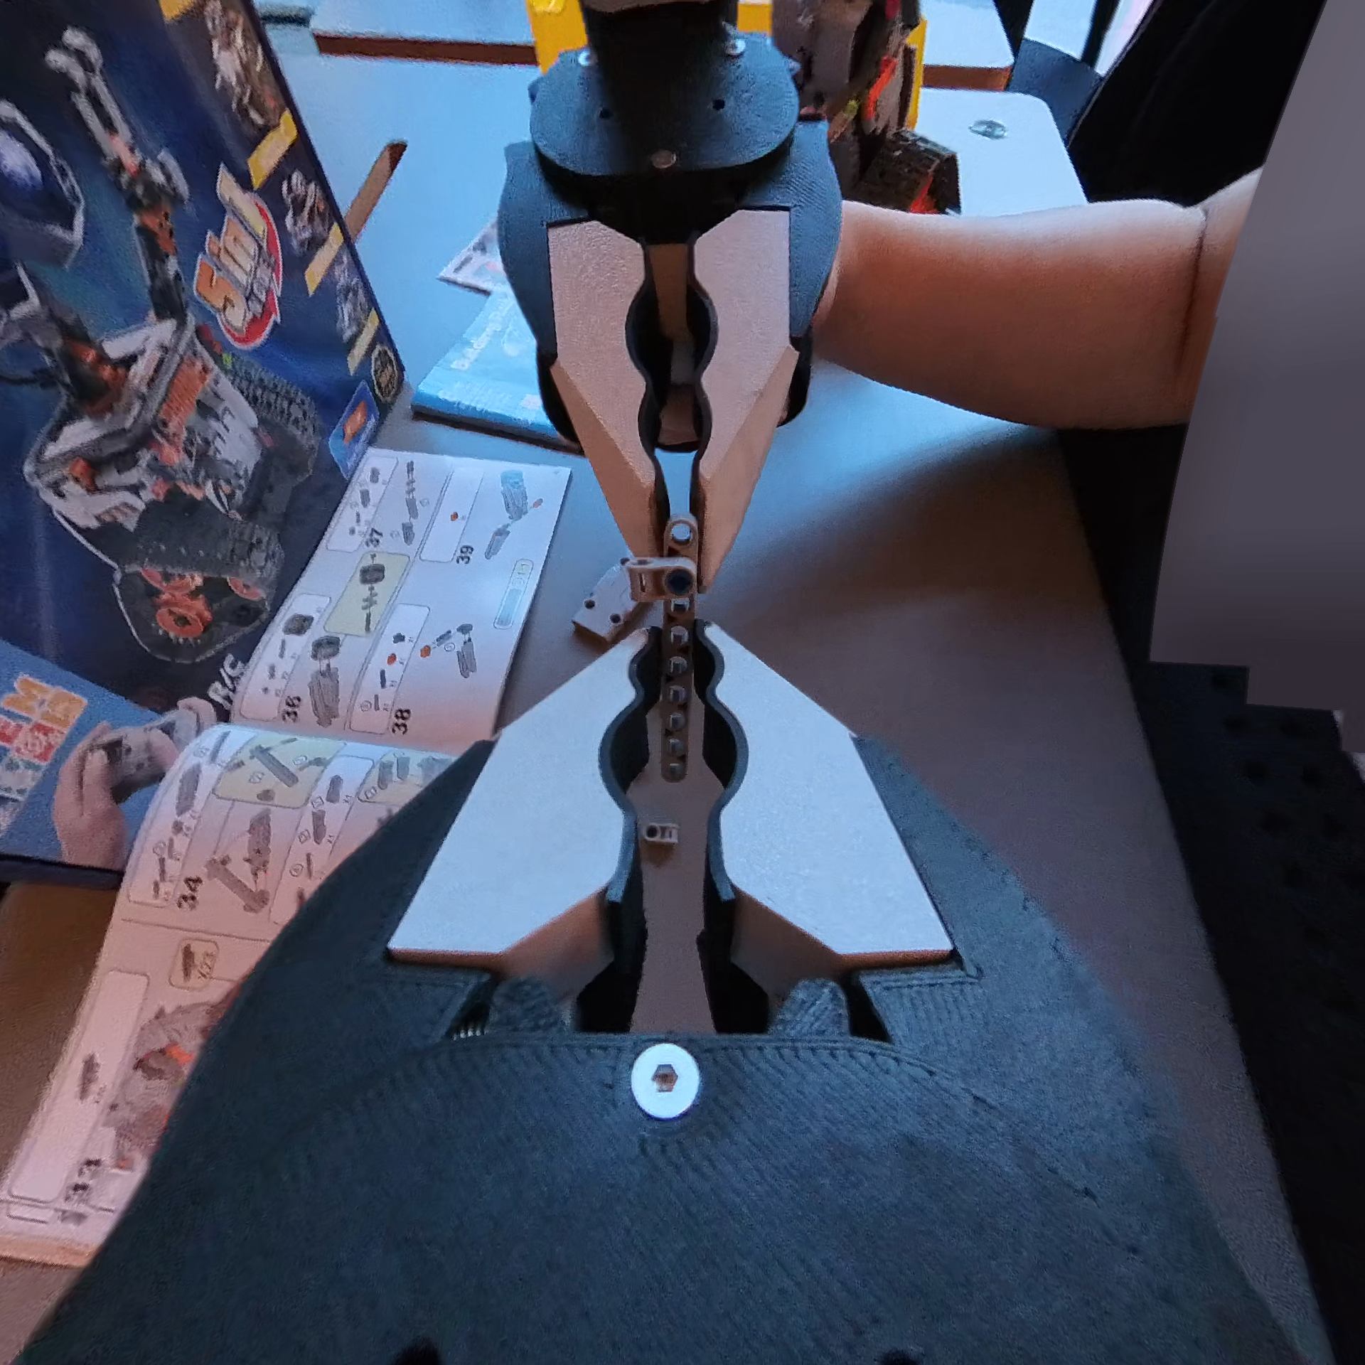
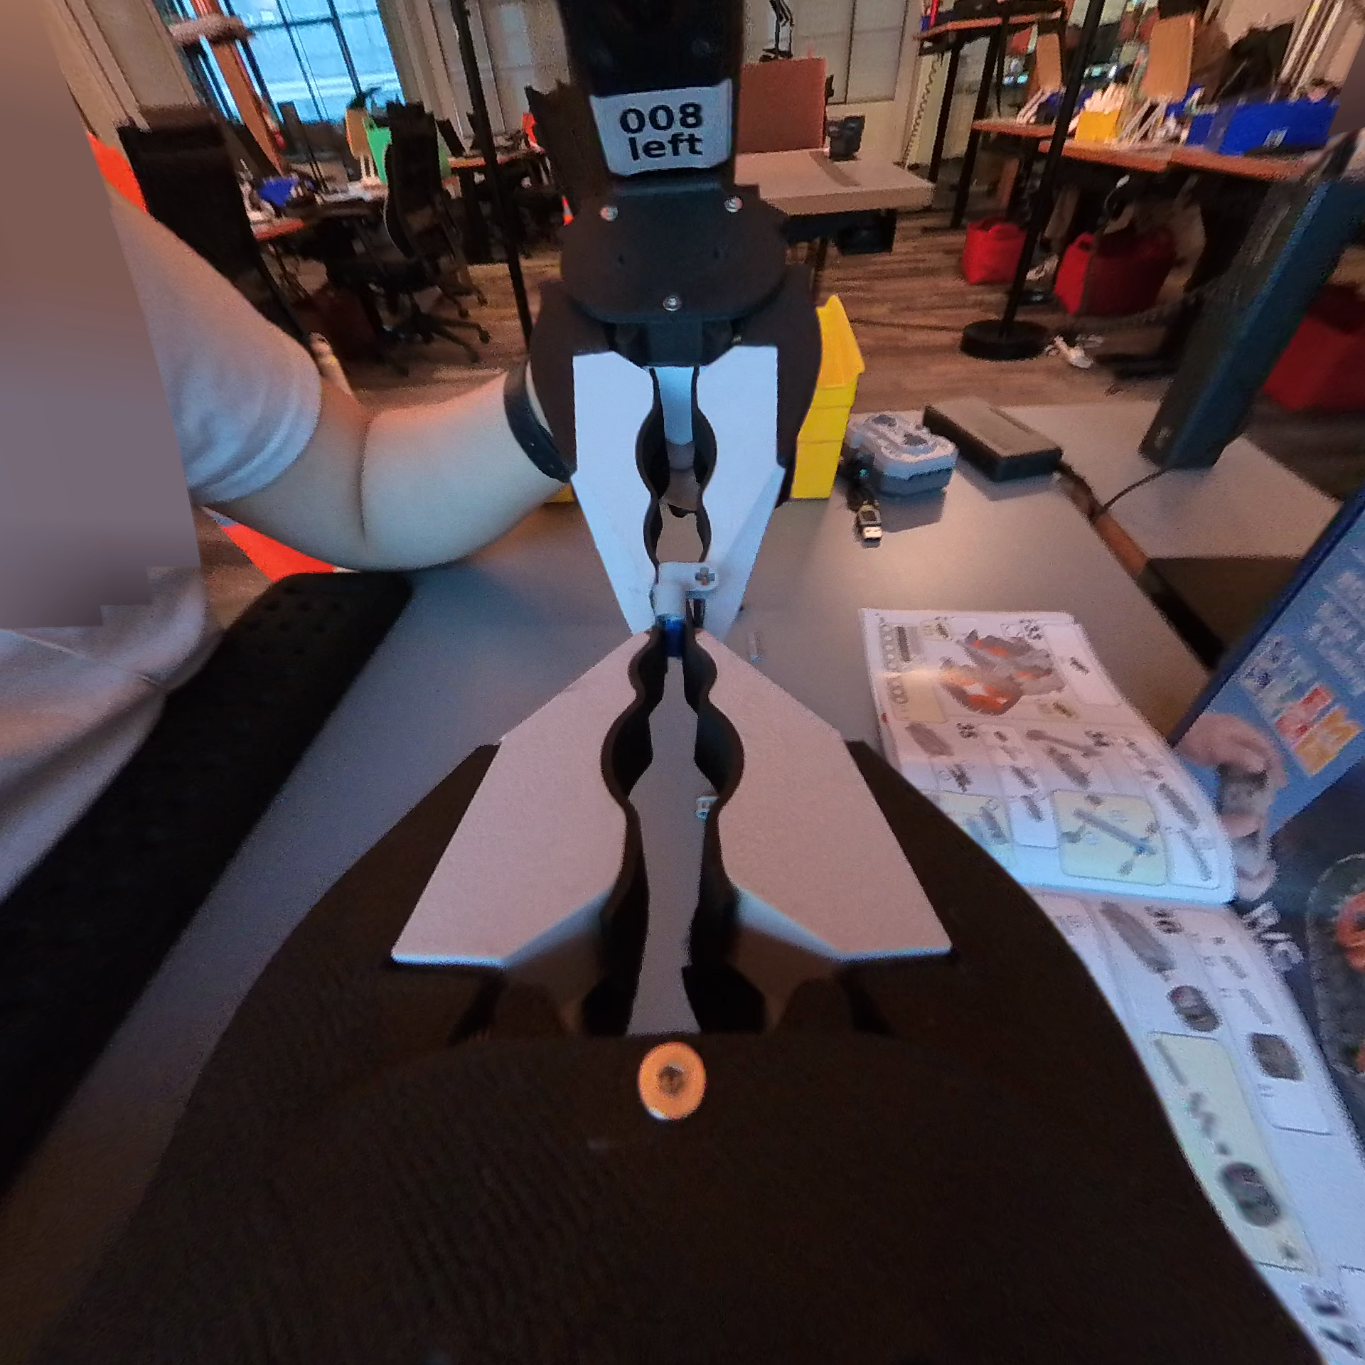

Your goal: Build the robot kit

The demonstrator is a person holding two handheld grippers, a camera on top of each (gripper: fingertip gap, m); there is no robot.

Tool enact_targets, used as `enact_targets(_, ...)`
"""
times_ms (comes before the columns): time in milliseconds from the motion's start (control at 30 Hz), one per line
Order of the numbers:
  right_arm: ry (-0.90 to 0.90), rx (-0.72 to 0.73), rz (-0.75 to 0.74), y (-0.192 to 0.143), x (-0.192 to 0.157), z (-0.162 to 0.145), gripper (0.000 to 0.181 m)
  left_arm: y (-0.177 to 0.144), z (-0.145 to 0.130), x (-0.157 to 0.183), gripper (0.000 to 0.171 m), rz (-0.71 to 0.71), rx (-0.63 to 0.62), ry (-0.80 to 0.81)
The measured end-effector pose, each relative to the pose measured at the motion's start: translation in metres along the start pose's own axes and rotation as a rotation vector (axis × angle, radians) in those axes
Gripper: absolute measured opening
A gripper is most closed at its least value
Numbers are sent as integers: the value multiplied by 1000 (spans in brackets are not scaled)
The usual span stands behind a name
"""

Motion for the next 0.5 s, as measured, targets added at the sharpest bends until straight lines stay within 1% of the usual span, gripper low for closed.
enact_targets(133,-167,-36,-50,2,-8,7,4,-4,2,4,5,34,28,146)
enact_targets(200,-192,-61,-62,4,-9,8,4,-5,2,5,6,43,21,178)
enact_targets(267,-175,-80,-60,5,-9,6,4,-5,0,5,5,33,4,166)
enact_targets(433,-84,-109,-49,8,-6,1,4,-3,-6,2,6,-12,-17,71)
enact_targets(500,-53,-114,-48,8,-5,0,3,-2,-8,-1,10,-9,-21,48)
Point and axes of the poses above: each gripper's, where its closed fingertips meet, y out along the fingers, z out of its top, x = y × z across the jaws, the point moved 7 cm from there along -y, back along the fingers, and after that the axes turned 5 degrees about x, right-handed, at the moved point
